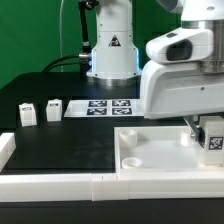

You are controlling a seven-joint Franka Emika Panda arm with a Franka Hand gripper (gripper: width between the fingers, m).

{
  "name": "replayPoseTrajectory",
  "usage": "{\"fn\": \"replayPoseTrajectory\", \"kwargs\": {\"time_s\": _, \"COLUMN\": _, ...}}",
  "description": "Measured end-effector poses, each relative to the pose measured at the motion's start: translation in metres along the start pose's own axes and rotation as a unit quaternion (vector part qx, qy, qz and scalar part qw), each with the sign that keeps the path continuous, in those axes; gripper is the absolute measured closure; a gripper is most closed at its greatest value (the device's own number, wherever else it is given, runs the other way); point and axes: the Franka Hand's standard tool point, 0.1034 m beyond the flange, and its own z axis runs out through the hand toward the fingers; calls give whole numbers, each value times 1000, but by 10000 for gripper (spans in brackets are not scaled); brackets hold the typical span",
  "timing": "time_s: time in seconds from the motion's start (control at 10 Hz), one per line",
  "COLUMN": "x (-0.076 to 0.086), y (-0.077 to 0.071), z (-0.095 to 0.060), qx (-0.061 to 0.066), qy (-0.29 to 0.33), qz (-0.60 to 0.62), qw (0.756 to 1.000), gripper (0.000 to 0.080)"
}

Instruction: Assemble one leg

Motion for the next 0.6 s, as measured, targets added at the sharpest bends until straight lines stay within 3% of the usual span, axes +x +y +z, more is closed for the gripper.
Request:
{"fn": "replayPoseTrajectory", "kwargs": {"time_s": 0.2, "x": -1, "y": -2, "z": 0, "qx": 0, "qy": 0, "qz": 147, "qw": 989, "gripper": 508}}
{"fn": "replayPoseTrajectory", "kwargs": {"time_s": 0.6, "x": -2, "y": -3, "z": 1, "qx": -11, "qy": 6, "qz": 423, "qw": 906, "gripper": 507}}
